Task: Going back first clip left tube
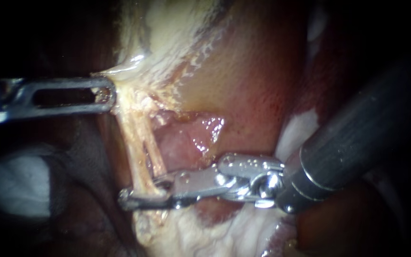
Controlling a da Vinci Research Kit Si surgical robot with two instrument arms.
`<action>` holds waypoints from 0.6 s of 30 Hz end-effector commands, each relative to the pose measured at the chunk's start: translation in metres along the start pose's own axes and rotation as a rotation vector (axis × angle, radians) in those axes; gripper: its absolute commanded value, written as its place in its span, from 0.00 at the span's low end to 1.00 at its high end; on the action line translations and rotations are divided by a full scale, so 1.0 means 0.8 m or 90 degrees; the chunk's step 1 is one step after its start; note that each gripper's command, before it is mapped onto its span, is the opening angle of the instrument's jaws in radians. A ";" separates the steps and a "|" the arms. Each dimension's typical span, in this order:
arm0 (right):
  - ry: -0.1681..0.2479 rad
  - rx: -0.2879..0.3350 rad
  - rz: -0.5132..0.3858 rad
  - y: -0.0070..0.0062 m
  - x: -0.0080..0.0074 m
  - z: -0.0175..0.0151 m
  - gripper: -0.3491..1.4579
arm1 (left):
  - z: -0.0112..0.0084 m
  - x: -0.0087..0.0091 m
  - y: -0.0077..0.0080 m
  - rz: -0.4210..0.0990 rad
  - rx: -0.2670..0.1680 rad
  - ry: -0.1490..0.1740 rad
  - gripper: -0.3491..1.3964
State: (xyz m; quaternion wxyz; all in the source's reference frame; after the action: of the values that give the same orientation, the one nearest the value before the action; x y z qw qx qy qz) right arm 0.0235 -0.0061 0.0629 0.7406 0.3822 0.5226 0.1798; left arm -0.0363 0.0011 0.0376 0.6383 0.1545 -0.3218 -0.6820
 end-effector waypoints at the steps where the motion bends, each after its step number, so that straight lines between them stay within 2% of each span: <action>1: 0.000 0.000 0.000 0.0000 0.0000 0.0000 0.00 | -0.0001 0.0000 0.0000 0.000 0.000 0.000 0.00; 8: 0.000 0.002 -0.001 -0.0003 -0.0001 -0.0001 0.00 | -0.0001 0.0000 -0.0001 0.000 0.000 0.000 0.00; 9: 0.000 0.002 -0.001 -0.0004 -0.0002 -0.0002 0.07 | -0.0001 0.0000 -0.0001 0.000 0.000 0.000 0.00; 10: 0.000 0.002 -0.001 -0.0005 -0.0001 -0.0002 0.19 | -0.0001 0.0000 -0.0001 0.000 0.000 0.000 0.00; 13: -0.003 0.003 -0.002 -0.0007 -0.0003 -0.0004 0.36 | -0.0001 0.0000 0.0000 0.000 0.000 0.000 0.00; 18: 0.014 -0.004 -0.048 -0.0005 -0.0002 -0.0005 0.45 | -0.0001 0.0000 -0.0001 0.000 0.000 0.000 0.00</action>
State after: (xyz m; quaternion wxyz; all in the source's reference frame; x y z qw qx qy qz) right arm 0.0230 -0.0063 0.0625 0.7436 0.3474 0.5501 0.1541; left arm -0.0363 0.0011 0.0375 0.6380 0.1544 -0.3219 -0.6823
